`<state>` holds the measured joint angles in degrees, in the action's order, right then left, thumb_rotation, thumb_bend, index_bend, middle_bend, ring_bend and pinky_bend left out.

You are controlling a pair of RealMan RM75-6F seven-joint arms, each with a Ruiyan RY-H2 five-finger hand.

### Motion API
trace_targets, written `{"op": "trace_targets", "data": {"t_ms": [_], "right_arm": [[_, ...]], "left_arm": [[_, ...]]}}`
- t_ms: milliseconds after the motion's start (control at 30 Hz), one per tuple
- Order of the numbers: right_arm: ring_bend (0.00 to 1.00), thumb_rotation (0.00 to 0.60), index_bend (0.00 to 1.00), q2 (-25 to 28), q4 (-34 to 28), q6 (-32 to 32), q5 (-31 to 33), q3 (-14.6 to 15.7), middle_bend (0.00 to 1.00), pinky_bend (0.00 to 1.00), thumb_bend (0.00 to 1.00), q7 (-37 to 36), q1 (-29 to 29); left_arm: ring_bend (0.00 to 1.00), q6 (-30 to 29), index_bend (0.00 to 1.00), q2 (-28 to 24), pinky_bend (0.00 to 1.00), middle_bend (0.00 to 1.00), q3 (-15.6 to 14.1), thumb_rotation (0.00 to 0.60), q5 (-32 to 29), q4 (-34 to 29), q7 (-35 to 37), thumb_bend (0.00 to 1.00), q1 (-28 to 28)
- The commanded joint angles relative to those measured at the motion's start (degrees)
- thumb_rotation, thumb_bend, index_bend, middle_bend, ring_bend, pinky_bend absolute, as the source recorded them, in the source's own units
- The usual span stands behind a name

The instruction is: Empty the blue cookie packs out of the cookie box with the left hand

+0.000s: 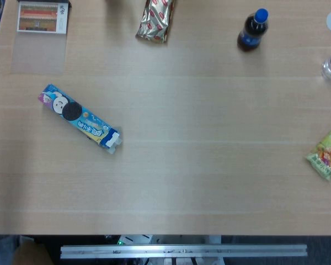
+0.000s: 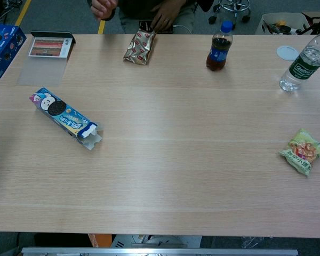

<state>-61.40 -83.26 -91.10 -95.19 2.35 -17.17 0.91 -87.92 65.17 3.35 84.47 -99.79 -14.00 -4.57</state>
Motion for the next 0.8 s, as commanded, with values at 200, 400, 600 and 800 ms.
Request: {"op": "trace_targets", "data": {"t_ms": [200,400,600,800], "right_arm": [[0.32,0.600,0.37,0.4,-1.1,-0.3,-0.3,0.1,0.36,0.40,0.26,0.8,0.1],[0.32,0.600,0.37,1.0,-2.4,-0.7,-0.9,-0.1,0.36,0.40,0.26,1.7,-0.2],[0.32,0.600,0.37,1.2,-3.5,-0.6,-1.4,0.1,0.36,0.40,0.26,2.7,-0.3],[0.32,0.600,0.37,1.4,-3.6,-1.0,-1.1,0.2,0.36,0.40,0.26,2.7,0.1]], "left_arm": [[0.19,0.9,0.20,-0.1,0.41,0.22,0.1,0.600,-0.2,0.8,1.0,0.27,-0.4],[0.19,4.5,0.20,-1.1,0.39,0.22,0.8,0.600,2.1,2.4,1.9,0.27,-3.8],[0.19,13.9,0.20,-2.3,0.36,0.21,0.4,0.600,5.7,5.4,6.0,0.27,-10.6],[0.19,23.0,0.17,-0.8,0.34,0.18,0.0,0.600,8.6,10.9,9.4,0.27,-17.9]]}}
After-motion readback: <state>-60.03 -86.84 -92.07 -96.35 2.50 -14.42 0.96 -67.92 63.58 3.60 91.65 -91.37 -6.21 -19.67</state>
